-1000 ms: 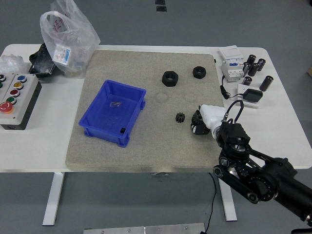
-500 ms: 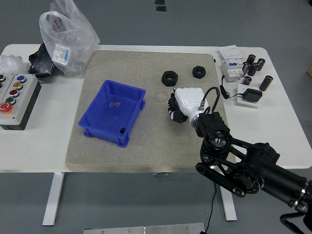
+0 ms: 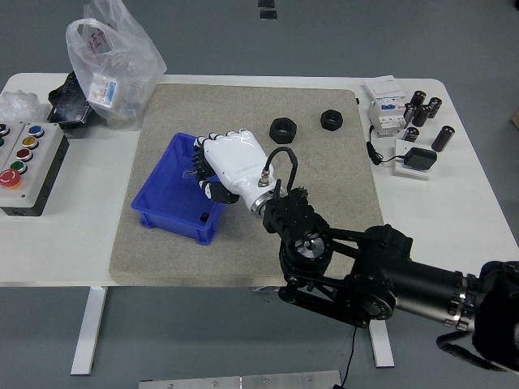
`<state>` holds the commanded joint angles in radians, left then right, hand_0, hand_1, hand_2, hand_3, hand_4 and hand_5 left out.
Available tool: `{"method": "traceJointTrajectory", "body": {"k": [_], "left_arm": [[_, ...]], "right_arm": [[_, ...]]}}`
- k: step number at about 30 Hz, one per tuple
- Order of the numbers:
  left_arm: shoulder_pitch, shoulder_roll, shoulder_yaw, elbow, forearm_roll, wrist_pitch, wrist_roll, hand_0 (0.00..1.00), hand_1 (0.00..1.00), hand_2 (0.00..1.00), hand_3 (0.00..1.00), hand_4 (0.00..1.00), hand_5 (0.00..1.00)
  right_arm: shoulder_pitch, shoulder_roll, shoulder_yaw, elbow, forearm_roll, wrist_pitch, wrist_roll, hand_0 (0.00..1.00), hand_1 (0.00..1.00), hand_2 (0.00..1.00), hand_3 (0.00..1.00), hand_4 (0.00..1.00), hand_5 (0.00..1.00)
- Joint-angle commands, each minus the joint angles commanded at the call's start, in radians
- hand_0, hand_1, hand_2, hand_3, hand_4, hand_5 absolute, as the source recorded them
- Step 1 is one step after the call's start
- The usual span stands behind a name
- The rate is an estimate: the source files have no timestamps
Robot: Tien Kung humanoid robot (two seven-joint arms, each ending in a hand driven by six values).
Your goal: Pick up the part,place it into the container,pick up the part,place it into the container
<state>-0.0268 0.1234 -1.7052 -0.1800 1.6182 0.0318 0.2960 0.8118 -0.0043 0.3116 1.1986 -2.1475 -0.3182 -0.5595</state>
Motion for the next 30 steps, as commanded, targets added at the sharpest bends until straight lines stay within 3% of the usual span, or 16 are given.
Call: {"method": "traceJointTrajectory", "body": {"k": [2,3,9,10,15,16,21,26,27,30], "left_arm": [[-0.001,0.003,0.0,0.0,0.001,0.0,0.0,0.609,0.632,0.603,0.629,0.629,0.266],[-0.001,0.004,-0.003,0.0,0.003,0.0,0.001,0.609,0.632,0.603,0.629,0.629,0.266],[0.005,0.004,-0.01,0.0,0.002,0.002,0.01,0.609,0.632,0.603,0.629,0.629,0.267],[0.005,0.004,-0.01,0.0,0.0,0.002,0.01,0.609,0.632,0.603,0.629,0.63,0.267],[0.004,0.002,-0.011,0.0,-0.004,0.003,0.011,0.609,0.632,0.603,0.629,0.63,0.267],[0.004,0.002,-0.011,0.0,-0.004,0.003,0.011,0.609,0.632,0.603,0.629,0.63,0.268],[-0.003,0.001,-0.009,0.0,-0.006,0.003,0.007,0.608,0.631,0.601,0.629,0.629,0.268],[-0.004,-0.004,-0.009,0.0,-0.007,0.002,0.003,0.608,0.631,0.601,0.629,0.629,0.268],[-0.003,-0.006,-0.009,0.0,-0.007,0.003,0.003,0.609,0.631,0.601,0.629,0.629,0.266],[0.002,-0.011,-0.019,0.0,-0.001,0.004,0.005,0.609,0.631,0.601,0.629,0.629,0.266]], "right_arm": [[-0.004,0.0,0.003,-0.005,0.041,-0.018,0.019,0.298,0.648,0.709,0.635,0.153,0.251],[-0.006,0.0,0.005,-0.007,0.063,-0.029,0.033,0.39,0.786,0.878,0.921,0.598,0.31],[-0.02,0.003,0.02,-0.02,0.183,-0.066,0.092,0.39,0.786,0.878,0.921,0.598,0.31],[-0.021,0.003,0.023,-0.021,0.198,-0.071,0.098,0.423,0.83,0.935,0.998,0.75,0.356],[-0.026,0.004,0.032,-0.023,0.236,-0.083,0.119,0.423,0.83,0.935,0.998,0.75,0.356],[-0.027,0.004,0.033,-0.024,0.24,-0.085,0.121,0.433,0.838,0.962,0.998,0.836,0.396],[-0.044,-0.007,0.066,-0.014,0.241,-0.111,0.132,0.413,0.808,0.94,0.998,0.847,0.41],[-0.119,-0.063,0.184,0.045,0.199,-0.153,0.108,0.413,0.808,0.94,0.998,0.847,0.41],[-0.135,-0.076,0.21,0.051,0.188,-0.152,0.098,0.346,0.72,0.857,0.955,0.822,0.415],[-0.181,-0.123,0.288,0.037,0.17,-0.115,0.065,0.346,0.72,0.857,0.955,0.822,0.415]]}}
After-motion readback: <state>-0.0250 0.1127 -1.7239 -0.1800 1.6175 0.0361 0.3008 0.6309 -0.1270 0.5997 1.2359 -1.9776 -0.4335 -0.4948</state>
